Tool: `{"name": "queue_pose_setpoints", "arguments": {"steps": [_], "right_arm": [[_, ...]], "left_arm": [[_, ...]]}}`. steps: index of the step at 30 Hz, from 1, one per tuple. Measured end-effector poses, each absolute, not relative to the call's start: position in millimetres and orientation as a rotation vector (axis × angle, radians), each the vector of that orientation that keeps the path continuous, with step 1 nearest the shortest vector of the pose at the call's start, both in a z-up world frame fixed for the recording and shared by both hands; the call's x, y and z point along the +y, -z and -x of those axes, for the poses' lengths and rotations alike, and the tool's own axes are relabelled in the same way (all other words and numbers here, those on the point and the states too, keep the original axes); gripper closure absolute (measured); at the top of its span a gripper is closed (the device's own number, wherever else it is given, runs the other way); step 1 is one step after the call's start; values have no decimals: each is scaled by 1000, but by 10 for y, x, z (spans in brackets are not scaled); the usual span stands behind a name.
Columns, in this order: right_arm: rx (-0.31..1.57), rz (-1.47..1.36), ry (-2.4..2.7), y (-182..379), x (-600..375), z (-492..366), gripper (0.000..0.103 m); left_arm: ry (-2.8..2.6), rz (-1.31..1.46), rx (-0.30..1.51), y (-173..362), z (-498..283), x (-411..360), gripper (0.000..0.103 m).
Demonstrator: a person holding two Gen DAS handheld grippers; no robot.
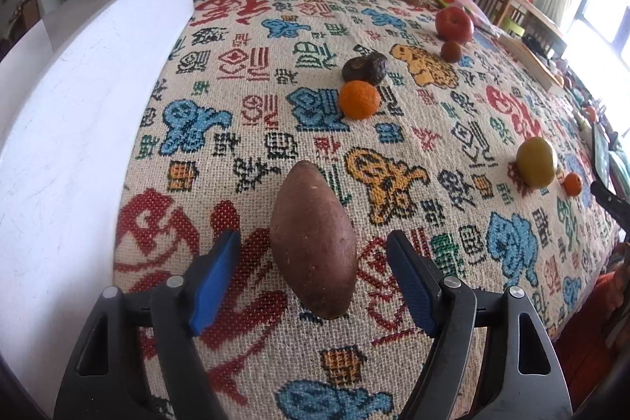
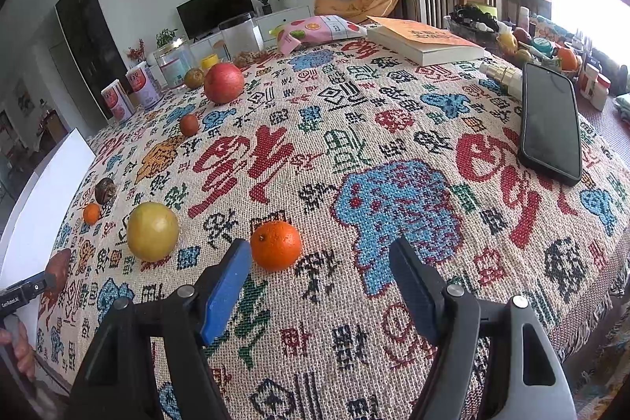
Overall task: Organize fruits
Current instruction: 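Carry the sweet potato and mandarin toward the white box with both tools, then open both tools over the white box to drop the sweet potato and mandarin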
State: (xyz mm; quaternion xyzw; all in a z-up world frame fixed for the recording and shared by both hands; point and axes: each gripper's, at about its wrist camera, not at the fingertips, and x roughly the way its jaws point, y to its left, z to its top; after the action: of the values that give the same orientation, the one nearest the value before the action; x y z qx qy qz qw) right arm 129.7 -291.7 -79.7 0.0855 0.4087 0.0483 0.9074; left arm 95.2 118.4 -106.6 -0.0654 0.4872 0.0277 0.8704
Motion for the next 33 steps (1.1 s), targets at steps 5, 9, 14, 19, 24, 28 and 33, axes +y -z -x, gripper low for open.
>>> {"name": "queue_pose_setpoints", "arguments": {"steps": [5, 9, 14, 19, 24, 28, 33], "right_arm": [[869, -140, -171, 805, -2806, -1301, 30], [909, -9, -204, 858, -2511, -1412, 33], [989, 46, -161, 961, -2406, -1663, 66], [989, 32, -159, 885, -2361, -1545, 72], [896, -32, -307, 180, -2017, -1362, 72], [840, -10, -557, -275, -1091, -1209, 72], [897, 24, -928, -366, 408, -960, 72]], "left_arm": [[-73, 133, 1001, 1075, -937, 1181, 61], [-52, 184, 998, 1032, -874, 1235, 61], [-33, 203, 980, 917, -792, 1238, 61], [36, 306, 950, 592, -620, 1298, 61], [129, 370, 802, -183, -289, 1433, 61], [82, 415, 694, -656, 93, 1863, 61], [-156, 422, 687, -674, 376, 2649, 61]]}}
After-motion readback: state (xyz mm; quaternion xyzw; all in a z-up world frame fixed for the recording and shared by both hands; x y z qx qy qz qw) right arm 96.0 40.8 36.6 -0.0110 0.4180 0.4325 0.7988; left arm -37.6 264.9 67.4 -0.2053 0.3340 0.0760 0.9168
